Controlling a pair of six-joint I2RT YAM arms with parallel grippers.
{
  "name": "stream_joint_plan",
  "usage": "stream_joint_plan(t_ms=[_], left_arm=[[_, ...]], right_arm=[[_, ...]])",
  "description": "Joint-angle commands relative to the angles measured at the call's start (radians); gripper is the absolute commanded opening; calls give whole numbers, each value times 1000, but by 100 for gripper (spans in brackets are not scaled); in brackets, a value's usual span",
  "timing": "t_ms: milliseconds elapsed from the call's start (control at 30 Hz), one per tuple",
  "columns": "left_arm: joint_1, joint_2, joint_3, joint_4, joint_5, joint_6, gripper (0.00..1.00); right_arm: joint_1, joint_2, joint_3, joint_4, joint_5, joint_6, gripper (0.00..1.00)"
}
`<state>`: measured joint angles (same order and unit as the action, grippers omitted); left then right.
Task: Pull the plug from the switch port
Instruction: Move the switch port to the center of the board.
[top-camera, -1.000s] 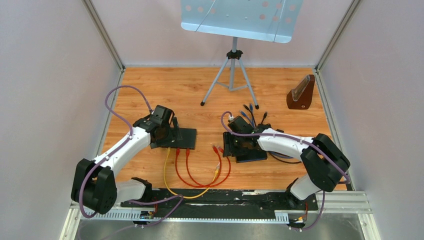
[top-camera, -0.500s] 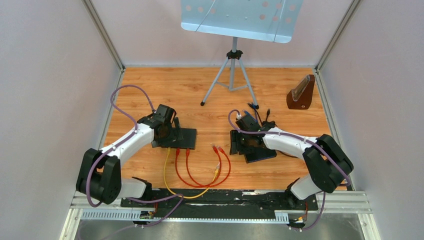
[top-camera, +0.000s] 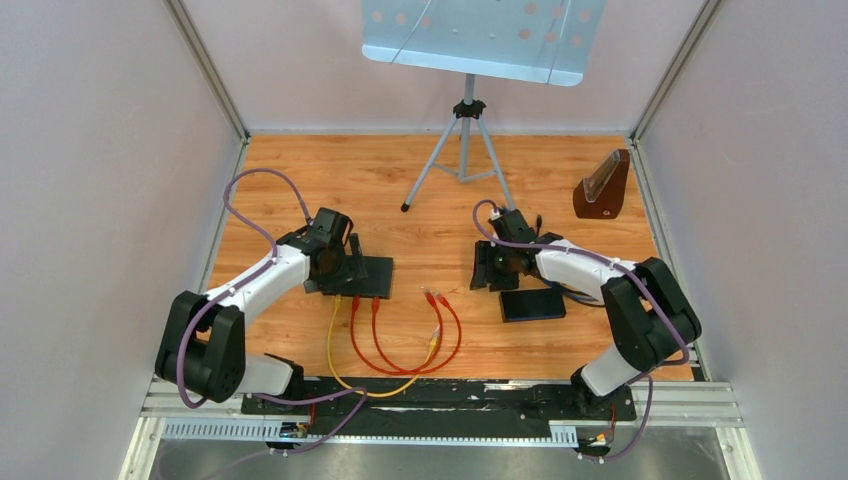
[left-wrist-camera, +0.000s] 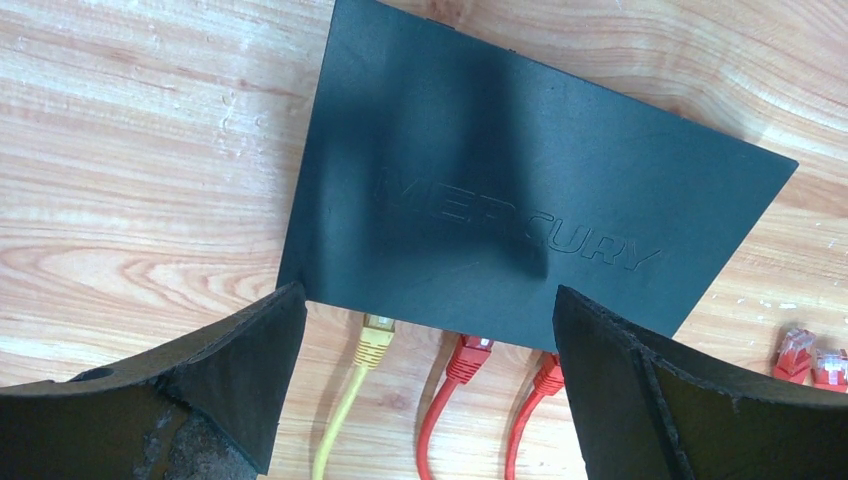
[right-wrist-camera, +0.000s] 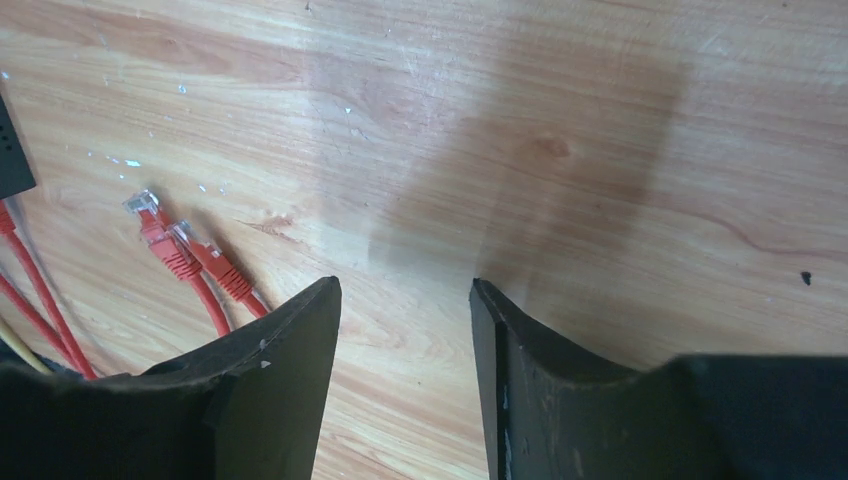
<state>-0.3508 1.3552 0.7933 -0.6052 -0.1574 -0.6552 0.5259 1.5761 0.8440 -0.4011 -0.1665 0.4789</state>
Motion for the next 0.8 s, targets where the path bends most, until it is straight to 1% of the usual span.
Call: stream_joint_plan(t_ms=[0,133,267,300,400,467,533,667,767], left_arm=[[9,5,-8,30,10,15,100],[9,3,-8,29,16,15,100],[9,-8,-9,34,16,22,100],[9,-7,-9,44,16,28,100],[13,30,3,60,17,36,100],[18,64,26,50,11,41,100],[28,82,52,30,-29,38,100],[56,65,89,27,-16,76,100],[65,64,118,-1,-78,89,100]], right_arm=[[-11,-66,19,18,-118,-58,52],[-7,-230,-65,7,-229,-24,51],[-7,-388,-191,-28,-226,28,52],[-7,-414,-210,-37,-230,35,53],[-6,-456,-247,-15,-323,55,54],[-4,-430,-241,17,-362,77,54],[-2,-380,-210,45,-388,89,54],[10,-266,-107,83,-411,96,56],[30,-163,-22,123,-428,110,60]])
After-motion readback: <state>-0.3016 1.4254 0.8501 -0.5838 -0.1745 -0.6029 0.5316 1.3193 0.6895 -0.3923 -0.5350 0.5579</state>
